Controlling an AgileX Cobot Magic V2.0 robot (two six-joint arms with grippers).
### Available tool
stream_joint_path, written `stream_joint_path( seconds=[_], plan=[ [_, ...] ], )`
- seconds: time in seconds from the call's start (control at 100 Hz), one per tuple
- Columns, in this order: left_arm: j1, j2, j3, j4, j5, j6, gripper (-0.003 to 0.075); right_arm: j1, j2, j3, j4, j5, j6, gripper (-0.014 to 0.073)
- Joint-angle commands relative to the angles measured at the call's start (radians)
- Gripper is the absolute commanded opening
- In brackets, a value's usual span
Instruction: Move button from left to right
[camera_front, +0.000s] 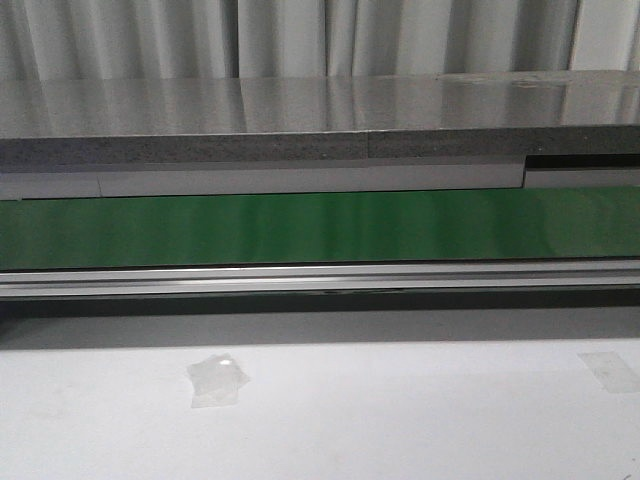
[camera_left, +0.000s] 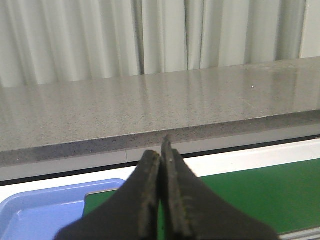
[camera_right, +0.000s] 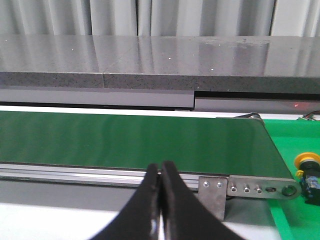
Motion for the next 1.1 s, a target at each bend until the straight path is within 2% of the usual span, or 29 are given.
stream_joint_path(
  seconds=[0.0,0.32,0.41,0.48,0.65,0.8,1.09],
  plan=[
    [-0.004,0.008,-0.028,-0.014,-0.065,-0.007,-0.002,0.001,-0.017,-0.016,-0.011,-0.086,0.0,-0.0068],
    [-0.004,0.008,-0.025,-0.012,-0.065,-0.007,-0.002,0.001,-0.017,-0.016,-0.011,-0.086,0.0,-0.0068],
    [-0.004,0.006,-0.007,0.038,-0.065,-0.013,-0.002,0.001,-0.017,-0.016,-0.011,-0.086,0.0,-0.0068],
    [-0.004,-0.001,0.013,0.111,-0.073,-0.071,-0.002,0.001,-0.017,-0.016,-0.011,-0.086,0.0,-0.0068],
    [-0.004,-0.04,0.083,0.372,-0.142,-0.37,-0.002,0.001,-0.017,-0.016,-0.011,-0.086,0.0,-0.0068],
    [-0.004,-0.079,0.151,0.414,-0.195,-0.394,-0.002,0.001,-0.017,-0.016,-0.011,-0.086,0.0,-0.0068],
    [-0.004,-0.182,0.278,0.414,-0.202,-0.396,-0.002,0.001,-0.017,-0.016,-0.011,-0.086,0.0,-0.0068]
  ],
)
